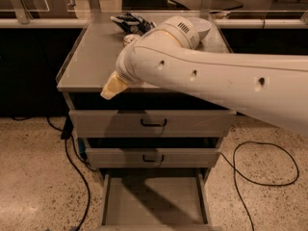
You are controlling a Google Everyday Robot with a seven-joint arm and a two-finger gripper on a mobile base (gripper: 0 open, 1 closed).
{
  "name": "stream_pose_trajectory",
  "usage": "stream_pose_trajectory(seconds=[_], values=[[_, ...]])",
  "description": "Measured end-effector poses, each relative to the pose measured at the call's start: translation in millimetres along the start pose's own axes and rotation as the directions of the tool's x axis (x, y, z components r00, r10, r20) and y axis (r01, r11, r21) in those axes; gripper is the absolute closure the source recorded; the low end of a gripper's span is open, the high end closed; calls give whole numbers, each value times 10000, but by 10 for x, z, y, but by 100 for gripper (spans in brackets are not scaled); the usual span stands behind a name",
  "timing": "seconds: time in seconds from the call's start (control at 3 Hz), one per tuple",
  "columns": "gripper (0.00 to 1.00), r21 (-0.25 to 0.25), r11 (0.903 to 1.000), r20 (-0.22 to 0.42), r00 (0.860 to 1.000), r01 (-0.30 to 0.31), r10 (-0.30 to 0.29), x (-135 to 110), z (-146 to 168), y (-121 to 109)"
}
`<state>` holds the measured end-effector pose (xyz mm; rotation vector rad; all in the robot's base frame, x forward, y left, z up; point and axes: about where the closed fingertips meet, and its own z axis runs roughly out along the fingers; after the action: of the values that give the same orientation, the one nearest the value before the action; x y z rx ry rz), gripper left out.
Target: Place orange can into bottom drawer
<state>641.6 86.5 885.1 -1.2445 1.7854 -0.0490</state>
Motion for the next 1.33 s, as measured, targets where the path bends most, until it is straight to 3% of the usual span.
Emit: stream_pose_trajectory(seconds=[0.67, 1.0, 1.33], values=[[0, 152, 9999, -39, 10000, 76, -75, -4, -3, -13], [0, 330, 9978, -558, 9967, -570, 588, 29, 76, -1], [0, 234, 9732, -778, 9701, -2290, 2301, 1, 164, 85]])
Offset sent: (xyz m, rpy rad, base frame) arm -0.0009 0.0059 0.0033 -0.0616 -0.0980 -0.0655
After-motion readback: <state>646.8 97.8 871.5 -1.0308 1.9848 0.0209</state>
